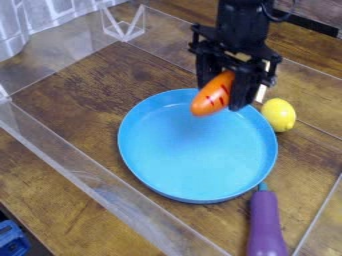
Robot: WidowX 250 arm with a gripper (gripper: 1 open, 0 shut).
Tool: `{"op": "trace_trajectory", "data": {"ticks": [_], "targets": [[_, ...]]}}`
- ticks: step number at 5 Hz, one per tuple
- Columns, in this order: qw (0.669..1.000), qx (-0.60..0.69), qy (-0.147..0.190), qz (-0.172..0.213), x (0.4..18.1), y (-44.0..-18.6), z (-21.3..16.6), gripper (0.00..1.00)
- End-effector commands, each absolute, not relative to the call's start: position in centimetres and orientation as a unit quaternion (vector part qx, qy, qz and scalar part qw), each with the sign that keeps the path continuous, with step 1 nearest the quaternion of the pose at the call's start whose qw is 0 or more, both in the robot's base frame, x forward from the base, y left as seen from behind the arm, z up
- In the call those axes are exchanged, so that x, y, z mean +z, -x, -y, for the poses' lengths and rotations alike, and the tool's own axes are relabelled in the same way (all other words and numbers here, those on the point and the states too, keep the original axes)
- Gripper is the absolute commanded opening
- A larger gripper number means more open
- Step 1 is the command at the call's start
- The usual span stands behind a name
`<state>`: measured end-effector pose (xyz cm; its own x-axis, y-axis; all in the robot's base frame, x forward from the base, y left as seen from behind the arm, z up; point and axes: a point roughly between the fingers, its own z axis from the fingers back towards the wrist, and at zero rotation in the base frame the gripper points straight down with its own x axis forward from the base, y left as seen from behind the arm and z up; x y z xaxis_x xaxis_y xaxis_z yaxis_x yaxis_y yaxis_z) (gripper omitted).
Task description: Move the carrot to the left side
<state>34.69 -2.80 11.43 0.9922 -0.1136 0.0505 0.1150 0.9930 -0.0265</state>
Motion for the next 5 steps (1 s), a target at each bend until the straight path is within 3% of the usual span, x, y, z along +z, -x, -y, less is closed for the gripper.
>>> {"op": "trace_trajectory", "data": {"ticks": [1, 5], "targets": [[0.996, -0.047, 0.009, 0.081, 15.6, -34.7, 1.7, 0.00], [0.996, -0.028, -0.018, 0.086, 16.0, -32.2, -1.8, 0.00]]}}
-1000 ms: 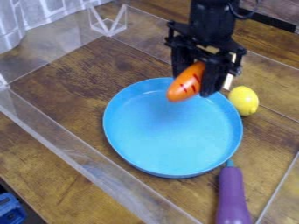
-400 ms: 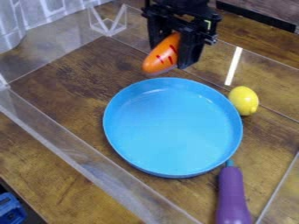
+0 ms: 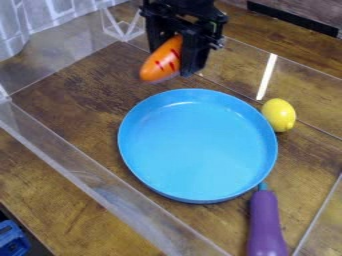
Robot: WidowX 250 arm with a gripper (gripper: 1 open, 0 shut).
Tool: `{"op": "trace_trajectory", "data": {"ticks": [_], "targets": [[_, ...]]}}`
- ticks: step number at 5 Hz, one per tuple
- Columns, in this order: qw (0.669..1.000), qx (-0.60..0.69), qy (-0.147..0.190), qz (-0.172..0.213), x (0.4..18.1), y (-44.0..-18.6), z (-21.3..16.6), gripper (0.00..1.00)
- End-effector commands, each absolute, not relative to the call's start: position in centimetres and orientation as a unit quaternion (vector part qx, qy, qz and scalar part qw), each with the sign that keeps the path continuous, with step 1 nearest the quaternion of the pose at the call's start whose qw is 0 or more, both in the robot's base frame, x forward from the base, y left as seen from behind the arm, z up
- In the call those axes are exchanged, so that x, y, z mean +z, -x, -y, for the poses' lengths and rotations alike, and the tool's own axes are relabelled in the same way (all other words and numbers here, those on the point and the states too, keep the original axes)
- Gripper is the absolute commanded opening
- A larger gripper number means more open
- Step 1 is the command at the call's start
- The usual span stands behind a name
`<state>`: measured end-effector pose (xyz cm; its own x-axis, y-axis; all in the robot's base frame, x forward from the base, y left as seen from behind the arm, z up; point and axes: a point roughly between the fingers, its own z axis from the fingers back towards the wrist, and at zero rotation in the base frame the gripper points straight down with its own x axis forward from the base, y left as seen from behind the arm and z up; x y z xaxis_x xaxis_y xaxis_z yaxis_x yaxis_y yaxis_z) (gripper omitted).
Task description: Move the carrot to the left side
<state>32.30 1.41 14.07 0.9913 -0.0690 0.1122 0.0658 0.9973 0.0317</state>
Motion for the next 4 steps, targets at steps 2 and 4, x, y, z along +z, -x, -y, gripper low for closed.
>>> {"op": "trace_trajectory", "data": {"ticks": [2, 4], "targets": [[0.996, -0.018, -0.036, 0.083, 15.5, -30.9, -4.7, 0.00], [0.996, -0.011, -0.052, 0.076, 14.7, -30.1, -8.3, 0.00]]}}
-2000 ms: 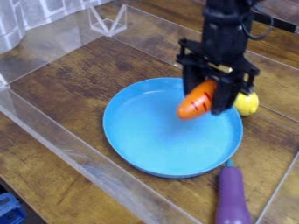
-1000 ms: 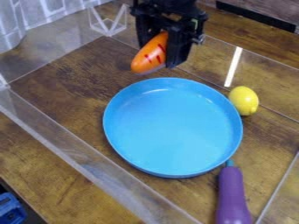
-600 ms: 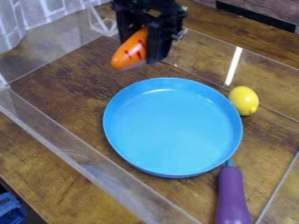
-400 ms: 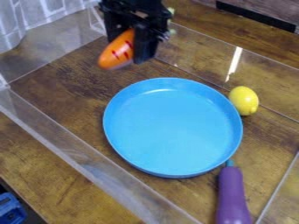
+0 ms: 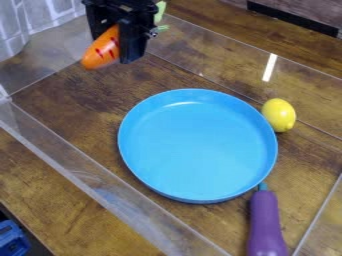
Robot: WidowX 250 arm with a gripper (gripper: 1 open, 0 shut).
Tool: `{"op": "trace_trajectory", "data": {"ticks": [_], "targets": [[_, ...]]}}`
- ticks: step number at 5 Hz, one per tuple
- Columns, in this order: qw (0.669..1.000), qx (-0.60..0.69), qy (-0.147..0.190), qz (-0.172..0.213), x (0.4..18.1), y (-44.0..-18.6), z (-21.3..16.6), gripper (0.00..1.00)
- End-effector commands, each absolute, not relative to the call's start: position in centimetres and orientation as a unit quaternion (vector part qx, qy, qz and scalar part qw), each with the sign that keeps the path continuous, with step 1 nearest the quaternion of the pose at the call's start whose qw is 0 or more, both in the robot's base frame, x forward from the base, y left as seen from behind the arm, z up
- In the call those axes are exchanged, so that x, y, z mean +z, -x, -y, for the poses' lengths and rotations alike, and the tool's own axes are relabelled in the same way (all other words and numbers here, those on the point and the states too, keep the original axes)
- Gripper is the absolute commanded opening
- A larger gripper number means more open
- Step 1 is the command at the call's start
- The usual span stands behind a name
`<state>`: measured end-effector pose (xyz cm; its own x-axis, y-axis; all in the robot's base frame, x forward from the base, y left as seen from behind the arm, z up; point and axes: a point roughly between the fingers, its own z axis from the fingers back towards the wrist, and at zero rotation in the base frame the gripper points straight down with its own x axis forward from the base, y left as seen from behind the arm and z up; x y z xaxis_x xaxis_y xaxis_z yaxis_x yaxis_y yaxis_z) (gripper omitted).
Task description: Move the carrot to the left side
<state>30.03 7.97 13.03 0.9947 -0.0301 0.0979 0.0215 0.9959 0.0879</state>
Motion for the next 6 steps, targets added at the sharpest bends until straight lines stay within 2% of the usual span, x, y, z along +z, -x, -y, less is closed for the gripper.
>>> {"op": "trace_trajectory", "data": {"ticks": [1, 3, 6], "targets": [[0.996, -0.006, -0.058, 0.071, 14.0, -29.7, -9.5, 0.00], [0.996, -0.005, -0.065, 0.056, 11.8, -29.3, -11.1, 0.00], [0.995, 0.024, -0.076, 0.055, 9.0, -31.4, -15.3, 0.00]]}}
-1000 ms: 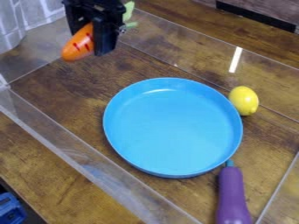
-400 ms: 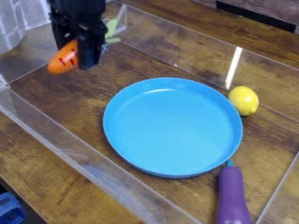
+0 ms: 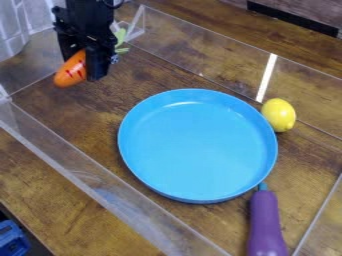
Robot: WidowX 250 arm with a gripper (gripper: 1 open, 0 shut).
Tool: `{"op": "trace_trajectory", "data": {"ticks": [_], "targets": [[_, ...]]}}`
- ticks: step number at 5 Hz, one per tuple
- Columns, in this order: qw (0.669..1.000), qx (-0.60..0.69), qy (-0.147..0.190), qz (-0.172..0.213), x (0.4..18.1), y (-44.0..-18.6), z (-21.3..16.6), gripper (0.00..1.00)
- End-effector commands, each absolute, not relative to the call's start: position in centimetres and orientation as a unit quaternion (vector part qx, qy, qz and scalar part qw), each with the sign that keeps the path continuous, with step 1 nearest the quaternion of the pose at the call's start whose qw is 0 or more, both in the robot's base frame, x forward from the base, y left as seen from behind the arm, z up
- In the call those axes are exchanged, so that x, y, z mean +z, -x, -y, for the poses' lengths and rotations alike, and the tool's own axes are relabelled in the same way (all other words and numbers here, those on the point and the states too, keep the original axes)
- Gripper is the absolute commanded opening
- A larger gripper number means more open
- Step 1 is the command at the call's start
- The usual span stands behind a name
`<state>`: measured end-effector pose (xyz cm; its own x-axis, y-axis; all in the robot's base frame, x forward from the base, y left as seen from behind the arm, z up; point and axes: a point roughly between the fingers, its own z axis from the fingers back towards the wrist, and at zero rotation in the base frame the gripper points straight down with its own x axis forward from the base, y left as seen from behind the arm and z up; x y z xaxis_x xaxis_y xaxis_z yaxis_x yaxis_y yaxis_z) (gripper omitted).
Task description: Move the carrot to the left side
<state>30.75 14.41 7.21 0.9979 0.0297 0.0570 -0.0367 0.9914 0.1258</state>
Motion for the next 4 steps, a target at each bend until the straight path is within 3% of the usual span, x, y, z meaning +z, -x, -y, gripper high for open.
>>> {"op": "trace_trajectory", "data": {"ticks": [1, 4], "targets": [[0.995, 0.025, -0.077, 0.059, 8.2, -32.2, -16.6, 0.00], [0.994, 0.026, -0.082, 0.073, 5.6, -34.4, -19.6, 0.00]]}}
